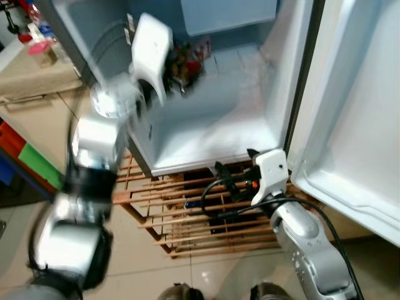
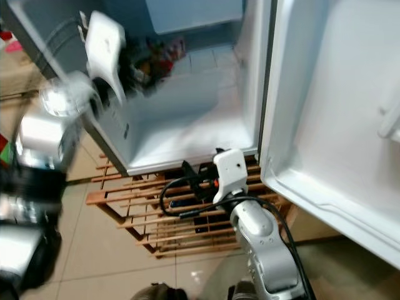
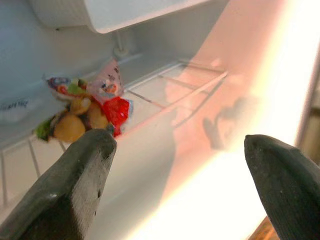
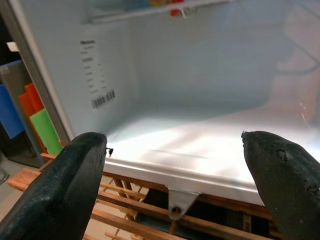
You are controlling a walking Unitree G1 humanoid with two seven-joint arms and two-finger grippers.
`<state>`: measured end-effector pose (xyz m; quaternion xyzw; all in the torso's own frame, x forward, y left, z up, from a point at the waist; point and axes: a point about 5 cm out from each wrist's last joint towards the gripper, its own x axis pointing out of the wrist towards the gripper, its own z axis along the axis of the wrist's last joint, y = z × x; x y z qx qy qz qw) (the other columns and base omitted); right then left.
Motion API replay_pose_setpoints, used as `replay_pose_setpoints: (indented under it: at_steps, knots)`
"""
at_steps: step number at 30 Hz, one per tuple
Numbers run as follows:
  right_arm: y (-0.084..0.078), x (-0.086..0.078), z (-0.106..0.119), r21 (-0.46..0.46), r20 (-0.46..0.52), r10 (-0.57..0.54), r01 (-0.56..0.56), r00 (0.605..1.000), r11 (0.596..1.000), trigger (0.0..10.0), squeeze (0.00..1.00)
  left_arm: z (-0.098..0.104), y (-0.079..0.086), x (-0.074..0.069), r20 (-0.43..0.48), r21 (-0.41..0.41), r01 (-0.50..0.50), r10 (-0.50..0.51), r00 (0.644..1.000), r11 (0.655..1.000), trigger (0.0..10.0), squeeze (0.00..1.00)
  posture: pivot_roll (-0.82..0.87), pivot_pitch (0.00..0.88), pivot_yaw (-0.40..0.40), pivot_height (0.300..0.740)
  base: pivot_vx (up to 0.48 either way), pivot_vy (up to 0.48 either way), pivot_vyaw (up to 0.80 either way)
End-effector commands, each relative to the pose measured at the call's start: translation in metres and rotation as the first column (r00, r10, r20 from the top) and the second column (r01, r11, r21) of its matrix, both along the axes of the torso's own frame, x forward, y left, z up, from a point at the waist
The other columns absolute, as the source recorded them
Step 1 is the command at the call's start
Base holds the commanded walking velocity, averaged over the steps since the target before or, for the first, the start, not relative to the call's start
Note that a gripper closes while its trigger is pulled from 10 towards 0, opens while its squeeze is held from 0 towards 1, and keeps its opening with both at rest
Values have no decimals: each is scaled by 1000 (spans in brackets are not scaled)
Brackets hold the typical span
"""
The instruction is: Restocking fridge
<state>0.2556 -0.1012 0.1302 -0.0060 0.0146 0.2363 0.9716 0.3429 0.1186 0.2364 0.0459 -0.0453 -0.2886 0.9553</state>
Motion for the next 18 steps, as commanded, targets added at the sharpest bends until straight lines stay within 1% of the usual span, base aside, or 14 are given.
replay_pose_setpoints:
  at_steps: [1,2,4,5,6,7,8,9,12,13,14,15,16,18]
  knots:
    - [-3,2,0,12,13,-28,28,1000,1000,10000,0,-5,14,-22,67,-77,-83,88,994,994,10000,0,-115,0,116,740,0,0,0]
    - [-3,2,0,12,13,-28,28,1000,1000,10000,0,-5,14,-22,67,-77,-83,88,994,994,10000,0,-115,0,116,740,0,0,0]
    - [-10,6,0,3,32,-73,73,997,997,10000,0,-18,15,-39,36,-157,-83,89,995,984,10000,0,-105,0,104,740,0,0,0]
    - [-14,7,0,3,41,-103,103,994,995,10000,0,-24,18,-46,42,-151,-115,123,992,982,10000,0,-98,0,96,740,0,0,0]
    - [-21,9,0,1,49,-148,148,988,989,10000,0,-37,22,-56,37,-146,-142,149,988,979,10000,0,-95,0,98,740,0,0,0]
    - [-35,7,-3,-19,75,-225,227,971,974,10000,0,-61,39,-75,36,-86,-264,268,963,961,10000,0,-100,0,95,740,0,0,0]
    - [-35,7,-3,-19,75,-225,227,971,974,10000,0,-61,39,-75,36,-86,-264,268,963,961,10000,0,-100,0,95,740,0,0,0]
    - [-39,7,-4,-28,84,-243,246,966,969,10000,0,-67,44,-80,39,-72,-302,306,951,950,10000,0,-99,0,94,740,0,0,0]
    - [-60,-9,-12,20,51,-349,348,936,937,10000,0,-84,62,-95,-22,-95,-387,387,922,917,10000,0,-89,0,84,740,0,0,0]
    - [-65,-16,-17,20,38,-372,371,928,928,10000,0,-88,66,-96,-36,-68,-410,408,912,910,10000,0,-88,0,85,740,0,0,0]
    - [-65,-16,-17,20,38,-372,371,928,928,10000,0,-88,66,-96,-36,-68,-410,408,912,910,10000,0,-88,0,85,740,0,0,0]
    - [-64,-17,-20,15,31,-362,362,932,932,10000,0,-88,65,-91,-49,-79,-413,410,911,907,10000,0,-90,0,87,740,0,0,0]
    - [-64,-15,-21,11,28,-356,356,934,935,10000,0,-86,60,-85,-55,-82,-399,396,917,913,10000,0,-102,0,96,740,0,0,0]
    - [-65,-11,-20,10,33,-361,360,932,933,10000,0,-86,56,-82,-61,-81,-388,384,921,918,10000,0,-103,0,99,740,0,0,0]
